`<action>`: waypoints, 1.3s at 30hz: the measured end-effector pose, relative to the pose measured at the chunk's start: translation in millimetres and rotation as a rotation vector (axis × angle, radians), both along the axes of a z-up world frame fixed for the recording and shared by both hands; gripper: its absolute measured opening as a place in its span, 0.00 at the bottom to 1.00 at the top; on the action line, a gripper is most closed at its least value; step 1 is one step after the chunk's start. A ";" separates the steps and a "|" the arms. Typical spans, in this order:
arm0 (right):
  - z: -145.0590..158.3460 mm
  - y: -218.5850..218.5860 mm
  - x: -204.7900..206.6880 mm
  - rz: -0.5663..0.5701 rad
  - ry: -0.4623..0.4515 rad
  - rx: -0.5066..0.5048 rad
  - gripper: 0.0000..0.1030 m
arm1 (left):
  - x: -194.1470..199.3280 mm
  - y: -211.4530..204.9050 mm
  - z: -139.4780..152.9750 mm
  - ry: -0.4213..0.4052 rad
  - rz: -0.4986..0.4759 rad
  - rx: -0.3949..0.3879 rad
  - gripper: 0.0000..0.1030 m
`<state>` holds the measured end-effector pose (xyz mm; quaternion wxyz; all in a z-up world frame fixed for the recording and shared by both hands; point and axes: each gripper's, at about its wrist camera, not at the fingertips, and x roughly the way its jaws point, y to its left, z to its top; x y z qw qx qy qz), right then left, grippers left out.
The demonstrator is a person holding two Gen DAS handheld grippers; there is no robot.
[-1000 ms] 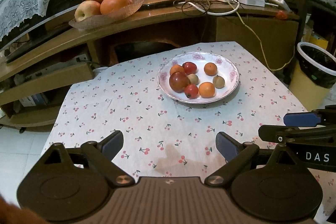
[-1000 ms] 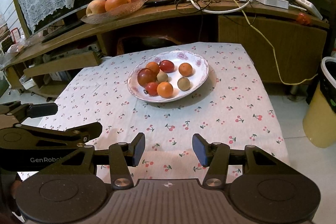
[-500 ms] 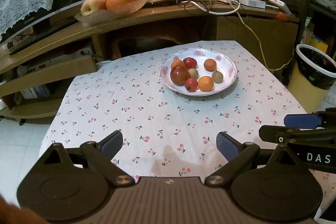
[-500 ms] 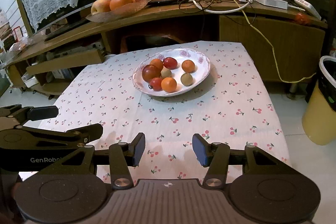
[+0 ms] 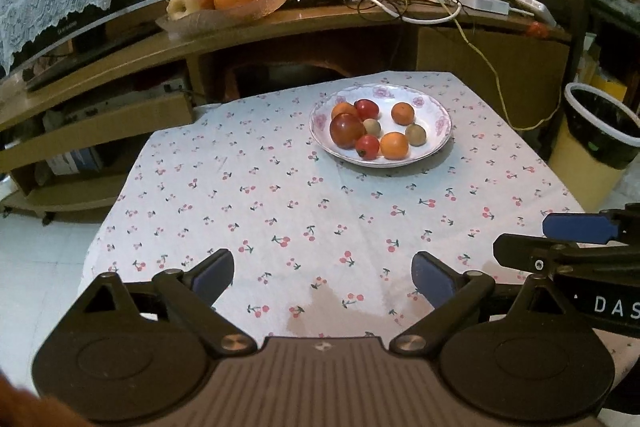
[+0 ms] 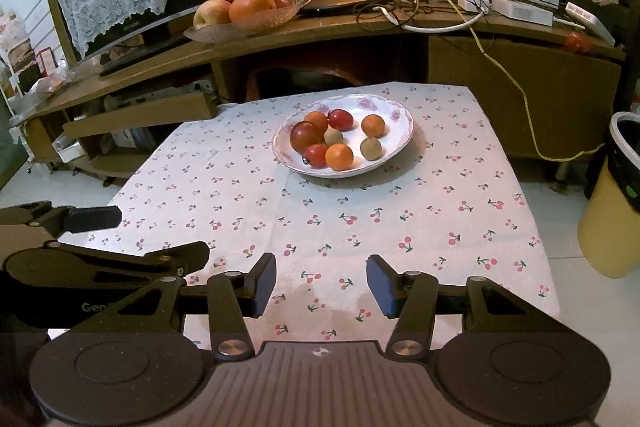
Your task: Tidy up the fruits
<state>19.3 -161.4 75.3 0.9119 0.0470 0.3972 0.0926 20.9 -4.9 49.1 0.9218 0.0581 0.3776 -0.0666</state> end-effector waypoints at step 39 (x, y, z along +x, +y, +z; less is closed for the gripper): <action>-2.1 3.9 -24.2 -0.013 0.012 -0.016 0.55 | -26.7 9.7 -0.1 0.000 0.014 -0.033 1.00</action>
